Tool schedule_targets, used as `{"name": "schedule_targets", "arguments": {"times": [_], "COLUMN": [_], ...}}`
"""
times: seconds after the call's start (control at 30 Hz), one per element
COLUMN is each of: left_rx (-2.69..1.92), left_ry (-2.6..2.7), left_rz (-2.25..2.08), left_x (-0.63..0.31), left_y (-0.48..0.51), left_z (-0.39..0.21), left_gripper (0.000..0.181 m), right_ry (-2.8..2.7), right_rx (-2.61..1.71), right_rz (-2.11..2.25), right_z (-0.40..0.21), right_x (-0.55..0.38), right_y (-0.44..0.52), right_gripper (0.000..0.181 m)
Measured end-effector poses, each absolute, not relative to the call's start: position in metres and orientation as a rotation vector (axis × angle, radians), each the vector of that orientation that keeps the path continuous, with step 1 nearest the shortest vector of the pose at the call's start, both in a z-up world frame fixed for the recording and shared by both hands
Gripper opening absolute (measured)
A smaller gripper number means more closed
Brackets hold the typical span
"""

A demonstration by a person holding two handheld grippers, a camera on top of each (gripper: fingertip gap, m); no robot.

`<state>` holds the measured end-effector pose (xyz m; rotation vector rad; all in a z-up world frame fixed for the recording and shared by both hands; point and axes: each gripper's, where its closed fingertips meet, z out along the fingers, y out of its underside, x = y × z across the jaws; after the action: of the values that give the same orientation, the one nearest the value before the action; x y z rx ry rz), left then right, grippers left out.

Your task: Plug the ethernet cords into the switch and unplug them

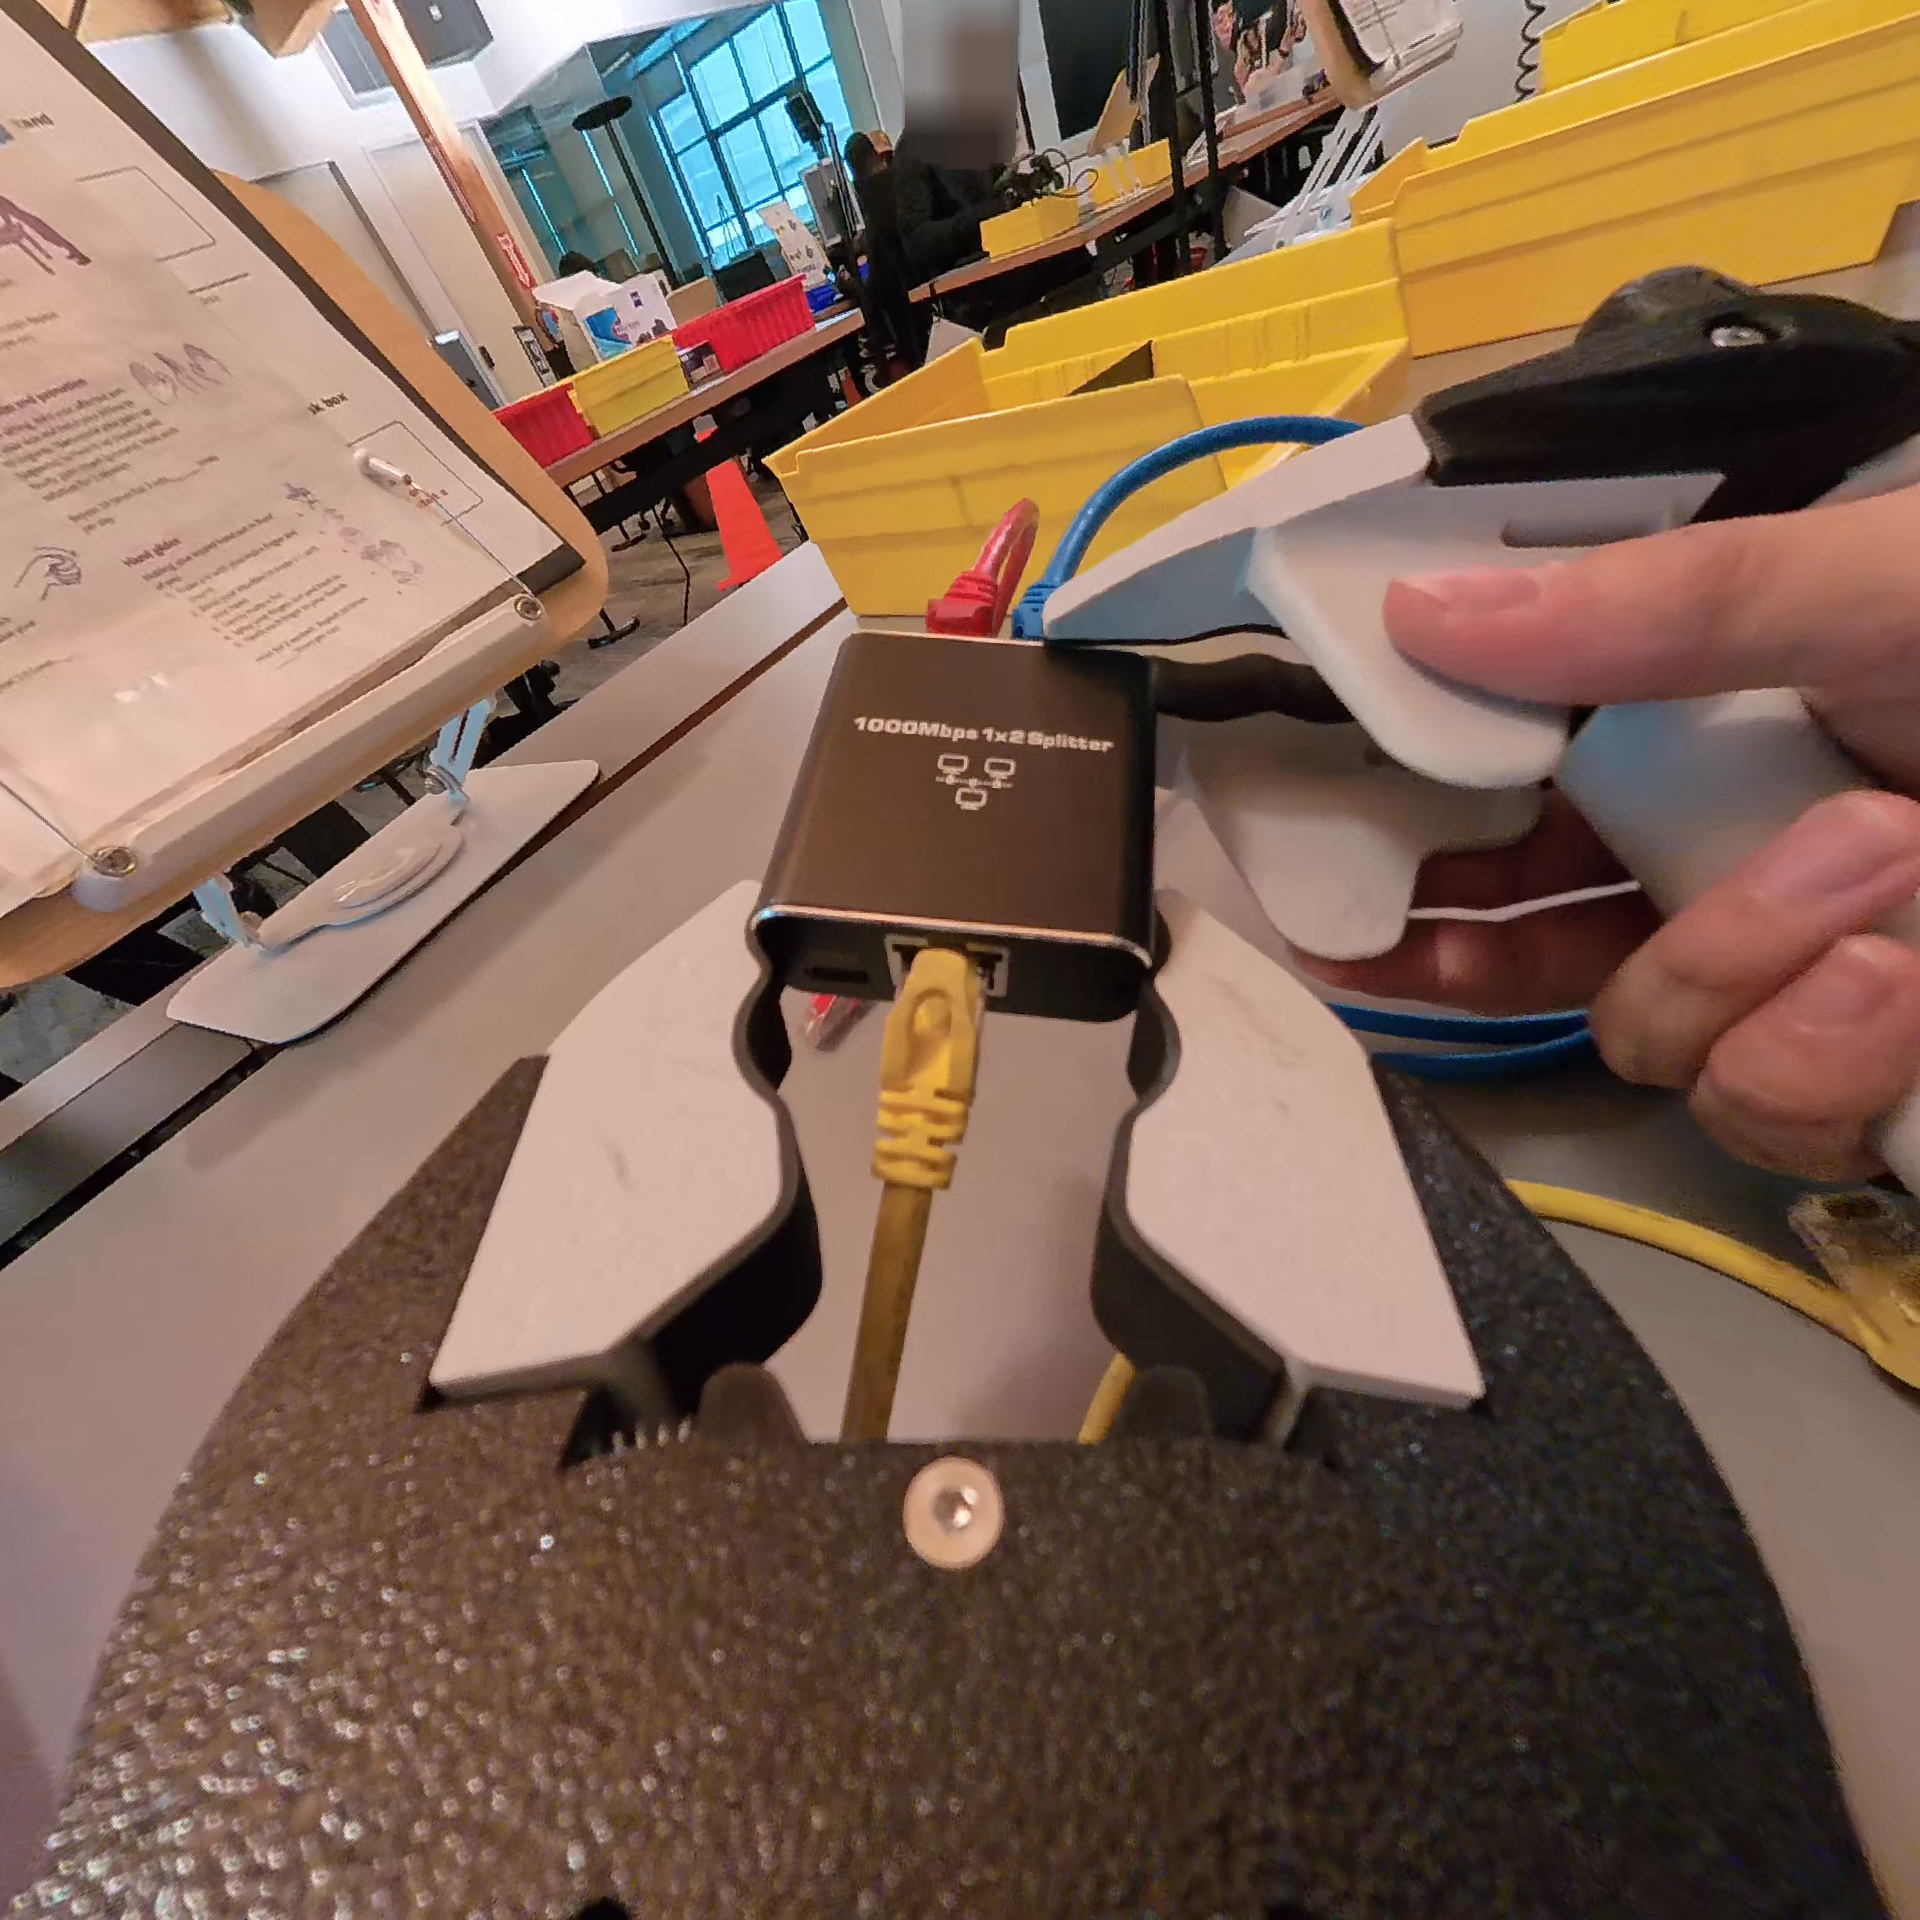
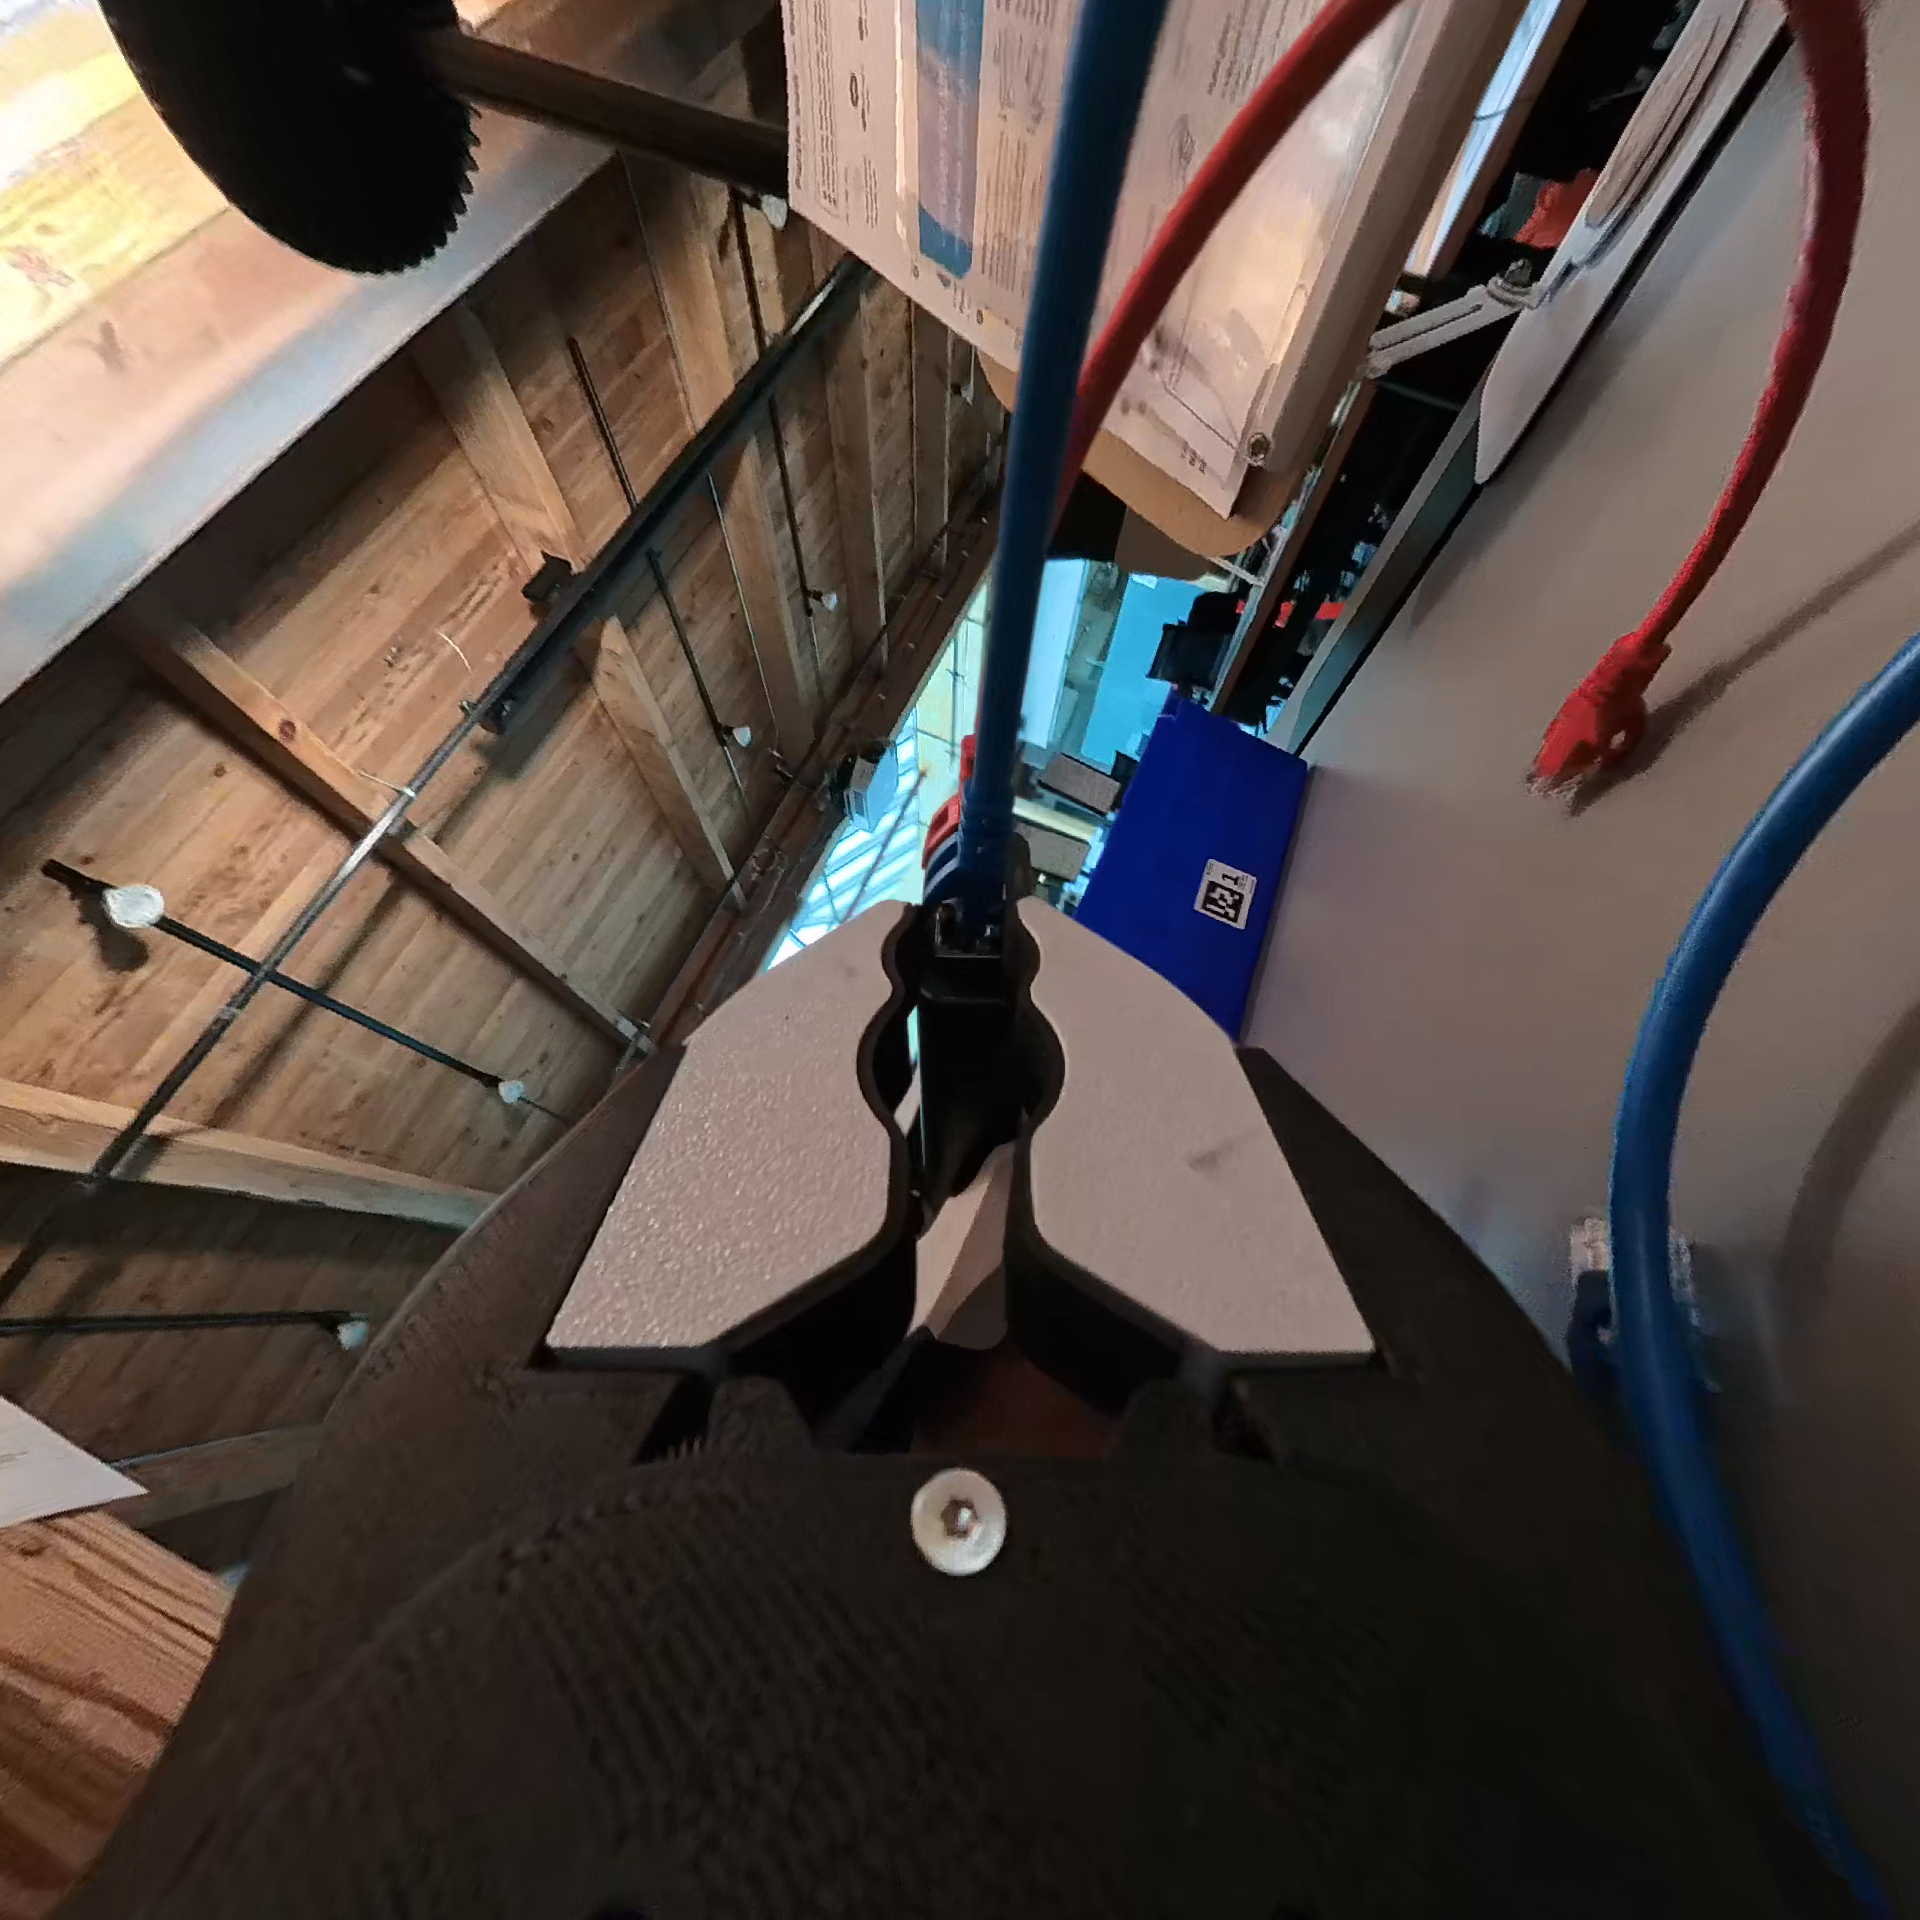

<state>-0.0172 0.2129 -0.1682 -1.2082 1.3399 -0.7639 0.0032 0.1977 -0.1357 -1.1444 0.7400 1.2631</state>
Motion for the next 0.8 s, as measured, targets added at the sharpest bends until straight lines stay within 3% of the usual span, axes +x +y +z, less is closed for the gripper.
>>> {"name": "schedule_targets", "arguments": {"times": [0.8], "left_rx": [-1.236], "left_ry": [1.341], "left_rz": [-0.766], "left_x": [-0.018], "left_y": [0.2146], "left_z": [-0.1717], "left_gripper": [0.063], "right_ry": [0.585], "right_rx": [-1.285], "right_rz": [1.123], "right_z": [-0.1398], "right_x": [0.0011], "right_y": [0.2012], "right_gripper": [0.013]}}
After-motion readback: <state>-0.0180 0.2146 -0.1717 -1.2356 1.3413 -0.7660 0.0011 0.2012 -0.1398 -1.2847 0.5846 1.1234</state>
